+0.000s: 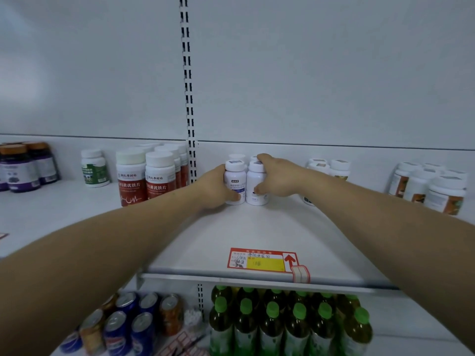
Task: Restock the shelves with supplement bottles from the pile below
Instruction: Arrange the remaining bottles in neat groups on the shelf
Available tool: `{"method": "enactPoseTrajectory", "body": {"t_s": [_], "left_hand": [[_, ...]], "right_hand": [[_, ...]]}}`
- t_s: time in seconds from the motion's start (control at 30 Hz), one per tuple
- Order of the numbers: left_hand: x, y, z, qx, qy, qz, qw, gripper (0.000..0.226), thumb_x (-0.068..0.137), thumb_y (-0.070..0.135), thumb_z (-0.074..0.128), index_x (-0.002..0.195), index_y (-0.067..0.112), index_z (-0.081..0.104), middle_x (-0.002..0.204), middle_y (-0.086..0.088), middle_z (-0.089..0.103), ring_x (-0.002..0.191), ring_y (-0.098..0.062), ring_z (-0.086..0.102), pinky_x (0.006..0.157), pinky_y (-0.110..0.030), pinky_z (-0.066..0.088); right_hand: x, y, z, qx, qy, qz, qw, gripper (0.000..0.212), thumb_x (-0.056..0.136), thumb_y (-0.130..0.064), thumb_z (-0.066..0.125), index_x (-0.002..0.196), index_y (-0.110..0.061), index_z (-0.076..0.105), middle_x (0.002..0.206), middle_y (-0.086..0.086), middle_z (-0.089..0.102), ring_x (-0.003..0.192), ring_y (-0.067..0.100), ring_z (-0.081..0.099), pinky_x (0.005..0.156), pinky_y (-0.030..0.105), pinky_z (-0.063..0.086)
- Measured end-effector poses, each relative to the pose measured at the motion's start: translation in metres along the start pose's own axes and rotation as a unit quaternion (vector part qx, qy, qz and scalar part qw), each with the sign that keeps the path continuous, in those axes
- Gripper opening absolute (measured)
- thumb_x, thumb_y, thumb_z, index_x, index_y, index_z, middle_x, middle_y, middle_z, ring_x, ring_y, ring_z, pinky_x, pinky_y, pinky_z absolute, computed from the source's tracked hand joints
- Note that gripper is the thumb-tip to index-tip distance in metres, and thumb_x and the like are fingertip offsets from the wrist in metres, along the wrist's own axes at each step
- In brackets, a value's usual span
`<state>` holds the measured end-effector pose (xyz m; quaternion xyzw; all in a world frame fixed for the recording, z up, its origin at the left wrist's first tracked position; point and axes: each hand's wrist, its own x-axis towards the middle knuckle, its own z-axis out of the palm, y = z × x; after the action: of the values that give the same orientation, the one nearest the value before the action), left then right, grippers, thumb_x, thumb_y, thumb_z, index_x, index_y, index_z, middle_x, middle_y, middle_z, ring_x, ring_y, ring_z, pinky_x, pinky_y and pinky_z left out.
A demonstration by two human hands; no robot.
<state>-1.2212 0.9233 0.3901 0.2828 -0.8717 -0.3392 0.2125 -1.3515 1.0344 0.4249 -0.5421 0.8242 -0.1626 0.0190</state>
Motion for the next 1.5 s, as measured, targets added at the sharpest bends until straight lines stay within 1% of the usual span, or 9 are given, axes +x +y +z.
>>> {"method": "enactPoseTrajectory", "body": {"t_s": [0.17,0.3,0.43,0.57,0.73,0.9,1.1,1.33,1.5], "left_hand": [[0.001,-0.003,0.002,0.017,0.008,0.008,1.0,0.061,0.078,0.015,0.074,0.131,0.021,0.045,0.119,0.004,0.059,0.102,-0.017,0.057,0.091,-0.027,0.042],[0.001,-0.002,0.001,0.015,-0.006,-0.005,1.0,0.071,0.078,0.017,0.074,0.138,0.023,0.037,0.125,0.003,0.057,0.108,-0.018,0.055,0.096,-0.029,0.041],[-0.002,0.004,-0.004,0.027,-0.024,-0.023,0.999,0.08,0.08,0.02,0.073,0.144,0.024,0.026,0.127,0.002,0.054,0.107,-0.018,0.052,0.089,-0.027,0.039],[-0.007,0.018,-0.02,0.111,-0.005,-0.023,0.994,0.097,0.081,0.038,0.07,0.151,0.026,0.004,0.15,-0.004,0.033,0.131,-0.025,0.041,0.102,-0.033,0.036],[-0.02,0.052,-0.032,0.168,0.021,0.049,0.984,0.085,0.085,0.042,0.064,0.15,0.026,0.013,0.156,0.002,0.021,0.139,-0.021,0.029,0.105,-0.029,0.028],[-0.034,0.08,-0.012,0.149,-0.021,0.101,0.983,0.077,0.085,0.039,0.064,0.148,0.026,0.023,0.153,0.003,0.028,0.135,-0.018,0.034,0.093,-0.024,0.028],[-0.043,0.097,0.025,0.163,-0.052,0.15,0.974,0.076,0.087,0.041,0.062,0.149,0.021,0.023,0.155,0.002,0.024,0.139,-0.018,0.029,0.108,-0.026,0.024],[-0.031,0.104,0.065,0.068,-0.09,0.064,0.992,0.083,0.084,0.03,0.069,0.15,0.023,0.018,0.152,-0.003,0.03,0.128,-0.024,0.042,0.093,-0.028,0.039],[-0.01,0.113,0.086,0.065,-0.066,0.008,0.996,0.093,0.083,0.03,0.07,0.151,0.02,0.008,0.153,-0.005,0.027,0.132,-0.027,0.038,0.098,-0.032,0.038]], "right_hand": [[-0.002,0.003,0.0,0.019,0.003,0.001,1.0,0.078,0.084,-0.025,0.068,0.147,-0.018,0.022,0.134,0.008,0.048,0.101,0.021,0.046,0.082,0.029,0.042],[-0.002,0.004,0.002,0.032,0.003,0.003,0.999,0.081,0.085,-0.025,0.067,0.149,-0.02,0.018,0.136,0.007,0.046,0.113,0.024,0.048,0.082,0.028,0.04],[-0.002,0.005,-0.003,0.024,-0.003,0.001,1.0,0.086,0.083,-0.032,0.069,0.15,-0.022,0.016,0.142,0.005,0.042,0.12,0.024,0.046,0.084,0.027,0.039],[-0.005,0.007,-0.029,-0.007,0.029,-0.012,0.999,0.082,0.086,-0.04,0.064,0.152,-0.023,0.017,0.154,0.003,0.029,0.138,0.022,0.032,0.099,0.027,0.031],[-0.02,0.023,-0.065,-0.062,0.08,0.012,0.995,0.073,0.089,-0.049,0.058,0.149,-0.022,0.027,0.152,0.004,0.034,0.137,0.024,0.033,0.106,0.029,0.029],[-0.053,0.044,-0.077,-0.086,0.078,0.08,0.99,0.073,0.09,-0.049,0.056,0.15,-0.021,0.025,0.155,0.004,0.029,0.14,0.025,0.029,0.108,0.031,0.027],[-0.085,0.064,-0.08,-0.111,0.088,0.127,0.982,0.073,0.091,-0.046,0.056,0.151,-0.018,0.024,0.155,0.007,0.029,0.14,0.026,0.029,0.107,0.032,0.029],[-0.093,0.097,-0.074,-0.106,0.068,0.121,0.985,0.076,0.09,-0.046,0.056,0.151,-0.018,0.021,0.158,0.003,0.023,0.143,0.022,0.024,0.109,0.032,0.026],[-0.081,0.122,-0.077,-0.099,0.057,0.086,0.99,0.077,0.09,-0.044,0.057,0.152,-0.016,0.02,0.158,0.003,0.022,0.143,0.021,0.024,0.11,0.03,0.025]]}}
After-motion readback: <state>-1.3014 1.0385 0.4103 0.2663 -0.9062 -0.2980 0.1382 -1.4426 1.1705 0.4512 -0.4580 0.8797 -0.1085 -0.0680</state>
